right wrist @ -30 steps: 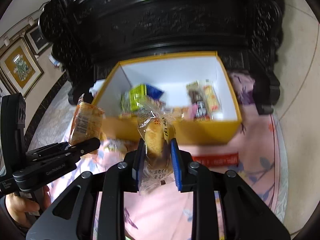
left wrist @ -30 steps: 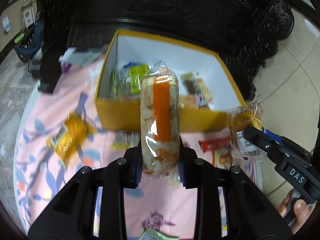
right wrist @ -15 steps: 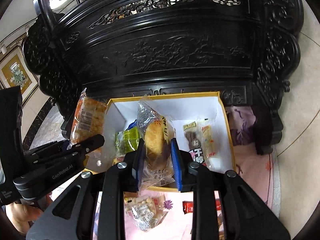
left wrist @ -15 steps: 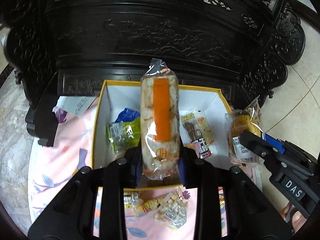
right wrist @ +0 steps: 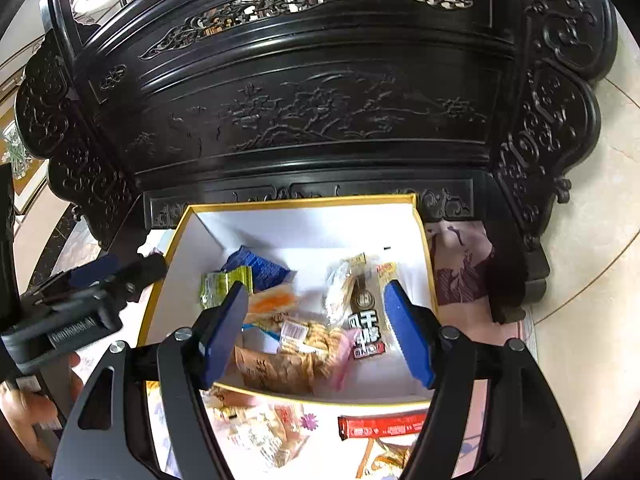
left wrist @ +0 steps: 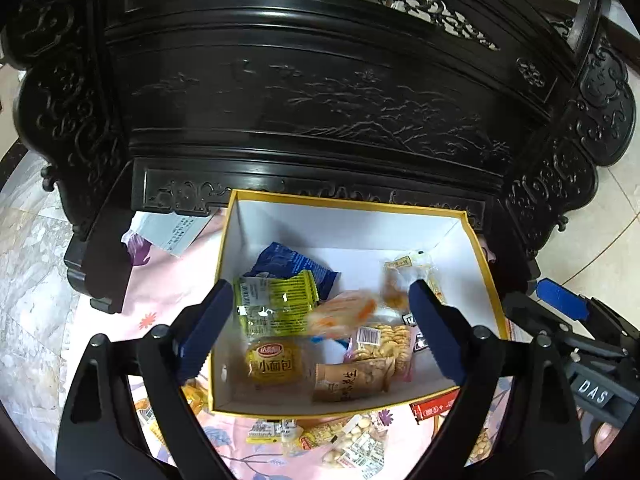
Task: Organize snacks
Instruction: 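Withdraw both grippers from the box back over the snacks, then grasp the yellow rice cracker stick with the right gripper while the left grasps the pale green bag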
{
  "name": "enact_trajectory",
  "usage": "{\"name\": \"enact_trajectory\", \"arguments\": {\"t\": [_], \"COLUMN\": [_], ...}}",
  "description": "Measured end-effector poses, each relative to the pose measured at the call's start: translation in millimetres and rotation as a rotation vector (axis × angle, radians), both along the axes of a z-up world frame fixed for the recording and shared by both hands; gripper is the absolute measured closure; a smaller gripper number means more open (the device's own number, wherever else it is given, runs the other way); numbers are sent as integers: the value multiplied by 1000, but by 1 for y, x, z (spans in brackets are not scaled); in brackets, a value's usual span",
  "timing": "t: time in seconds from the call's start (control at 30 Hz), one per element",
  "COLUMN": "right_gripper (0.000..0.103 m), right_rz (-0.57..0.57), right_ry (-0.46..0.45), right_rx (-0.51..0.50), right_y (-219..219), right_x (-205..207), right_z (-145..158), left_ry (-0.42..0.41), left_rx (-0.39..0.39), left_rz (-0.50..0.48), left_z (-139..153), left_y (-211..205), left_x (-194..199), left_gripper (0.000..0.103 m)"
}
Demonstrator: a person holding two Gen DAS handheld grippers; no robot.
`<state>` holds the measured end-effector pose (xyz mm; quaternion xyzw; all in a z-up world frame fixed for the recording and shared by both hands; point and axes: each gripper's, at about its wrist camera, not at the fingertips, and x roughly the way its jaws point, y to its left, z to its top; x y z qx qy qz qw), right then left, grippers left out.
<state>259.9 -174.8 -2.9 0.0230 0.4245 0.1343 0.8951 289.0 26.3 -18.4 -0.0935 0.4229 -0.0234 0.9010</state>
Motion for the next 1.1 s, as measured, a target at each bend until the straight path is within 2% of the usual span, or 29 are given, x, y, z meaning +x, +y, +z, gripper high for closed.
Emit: {"name": "enact_trajectory", "arguments": {"t": [0.17,0.33,0.4,0.43,0.47,0.53,0.63,0.7,0.77,0.87,1.0,1.07,1.1], "right_gripper": [30,29,17,7,6,6,6,6,6,6,9,24,25], "right_rz": [-12,-40,-73,-83,-98,-128,-162,-175,-186,-200,-198,-191,-187], "right_ry": [63,178,237,271,303,382,453,494,497,461,463,472,480], "right_rx": [-98,-90,-74,-63,-49,-55,-71,-132,-147,-153,-178,-169,-161], "right_y": [-18,-64,-82,-89,-97,-109,-116,-114,-112,-108,-103,-102,-102], "right_x": [-22,-71,-96,-110,-129,-168,-208,-223,-231,-236,-237,-240,-241], "right_z": [-9,-38,-54,-64,-75,-101,-134,-157,-172,-184,-202,-210,-214], "left_ry": [-15,46,87,100,117,173,261,317,352,349,341,341,339], "left_rx": [-9,-12,-5,-4,-1,-9,-47,-62,-67,-40,12,19,34], "left_rz": [-22,-100,-125,-135,-142,-147,-115,-91,-96,-139,-200,-214,-222], "left_z": [6,-20,-41,-50,-60,-84,-117,-135,-147,-148,-148,-150,-151], "left_y": [8,8,7,7,7,8,15,18,14,2,-17,-21,-23], "left_x": [-26,-81,-111,-123,-137,-169,-205,-222,-235,-242,-252,-255,-258], "left_gripper": [9,7,6,6,6,5,5,5,5,5,5,5,5]}}
